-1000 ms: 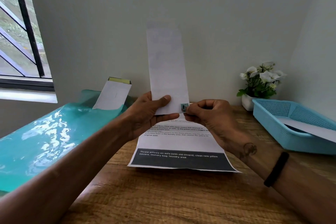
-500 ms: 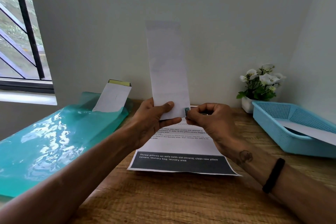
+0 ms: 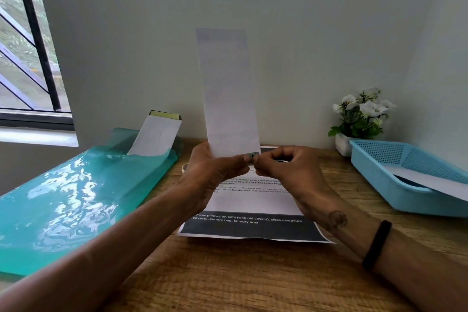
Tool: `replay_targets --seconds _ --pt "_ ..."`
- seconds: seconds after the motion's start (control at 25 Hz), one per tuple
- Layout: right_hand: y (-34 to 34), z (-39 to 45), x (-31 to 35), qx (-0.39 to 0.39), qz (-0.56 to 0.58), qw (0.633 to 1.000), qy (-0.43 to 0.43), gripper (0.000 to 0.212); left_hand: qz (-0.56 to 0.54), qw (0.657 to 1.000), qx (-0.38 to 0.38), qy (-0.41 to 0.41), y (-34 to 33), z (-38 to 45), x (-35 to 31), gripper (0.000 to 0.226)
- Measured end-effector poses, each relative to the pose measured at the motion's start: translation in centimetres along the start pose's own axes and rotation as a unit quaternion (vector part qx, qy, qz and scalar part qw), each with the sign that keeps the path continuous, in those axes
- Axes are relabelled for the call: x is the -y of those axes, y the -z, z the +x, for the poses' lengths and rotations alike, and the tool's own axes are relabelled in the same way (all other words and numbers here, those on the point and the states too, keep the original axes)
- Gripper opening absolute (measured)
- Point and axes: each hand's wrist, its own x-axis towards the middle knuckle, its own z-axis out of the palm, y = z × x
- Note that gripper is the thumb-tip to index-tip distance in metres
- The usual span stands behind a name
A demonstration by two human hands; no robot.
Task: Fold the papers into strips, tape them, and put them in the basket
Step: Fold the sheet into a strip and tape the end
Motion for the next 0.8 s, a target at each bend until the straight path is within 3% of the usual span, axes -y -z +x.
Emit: replay_targets --seconds 0.24,0.4,0.56,0.8 --pt "-0.03 0.13 0.17 0.011 0.068 0.997 -0.035 0.012 -0.024 0.999 -0.026 0.041 0.28 0.49 -0.29 0.055" --pt "0.02 0.47 0.25 0.002 0.176 0.981 -0.083 0.034 -0.023 0.999 -0.022 0.033 0.39 0.57 -0.43 0.051" --pt "0.25 0.71 0.02 0.021 0.160 0.984 -0.078 0.047 -0.014 0.999 -0.011 0.035 0.32 0.51 -0.59 0.046" --pt "0.26 0.84 -0.09 0.004 0.171 0.984 -0.049 0.036 0.019 0.998 0.026 0.054 0.39 0.15 -0.56 0.057"
